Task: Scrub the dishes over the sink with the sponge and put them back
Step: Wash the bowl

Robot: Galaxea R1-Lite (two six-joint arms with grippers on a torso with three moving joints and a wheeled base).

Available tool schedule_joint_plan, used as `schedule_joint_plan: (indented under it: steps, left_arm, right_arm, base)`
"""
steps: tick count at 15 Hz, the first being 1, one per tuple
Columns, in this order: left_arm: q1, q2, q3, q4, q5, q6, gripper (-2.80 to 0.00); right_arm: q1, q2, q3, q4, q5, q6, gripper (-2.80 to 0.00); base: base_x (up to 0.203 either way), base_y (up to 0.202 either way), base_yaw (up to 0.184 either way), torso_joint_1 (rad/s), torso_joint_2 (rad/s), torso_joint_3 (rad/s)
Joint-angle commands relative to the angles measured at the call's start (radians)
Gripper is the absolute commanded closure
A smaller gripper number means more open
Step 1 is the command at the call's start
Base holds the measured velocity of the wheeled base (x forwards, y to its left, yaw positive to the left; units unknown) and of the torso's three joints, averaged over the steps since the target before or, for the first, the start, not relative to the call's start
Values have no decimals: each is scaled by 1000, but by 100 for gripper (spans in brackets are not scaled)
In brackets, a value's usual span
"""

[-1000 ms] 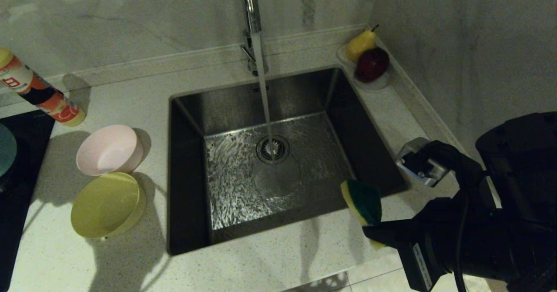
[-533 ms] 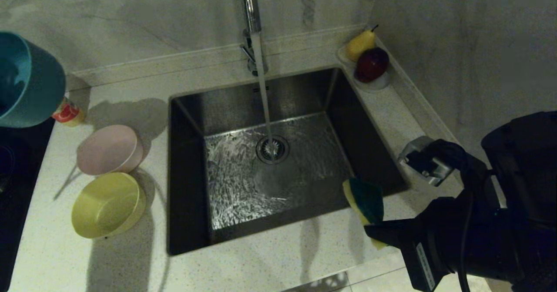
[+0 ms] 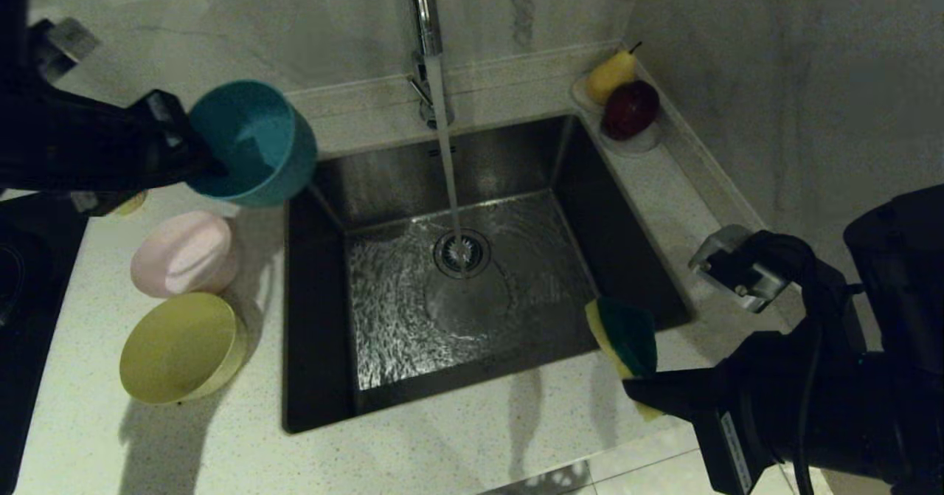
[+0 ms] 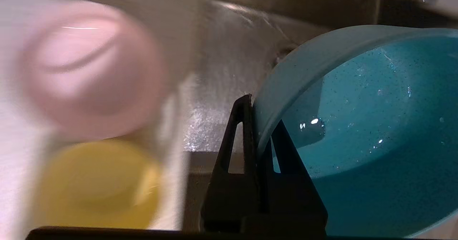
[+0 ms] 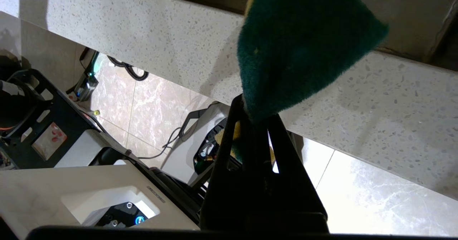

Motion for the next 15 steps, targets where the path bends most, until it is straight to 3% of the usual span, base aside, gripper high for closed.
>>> schedule_joint_plan:
  steps: [1,6,8,15]
  left_arm:
    - [-160,135,-7,-52,99,-42,0]
    - [-310,319,-105,-94,215,-141,0]
    - [-349,355,-125,-99,228,-161,0]
    - [-370,422,-176,-100,259,-171,0]
  right_arm:
    - [0,-17,-2,0,0,2,0]
    - [0,-34,0,-1,1,2,0]
    - [0,-40,0,-1,3,2,0]
    - [-1,-42,15,-38,17,2,0]
  base:
    - [0,0,0,0,0,0]
    - [0,0,0,0,0,0]
    - [0,0,0,0,0,0]
    - [0,0,0,0,0,0]
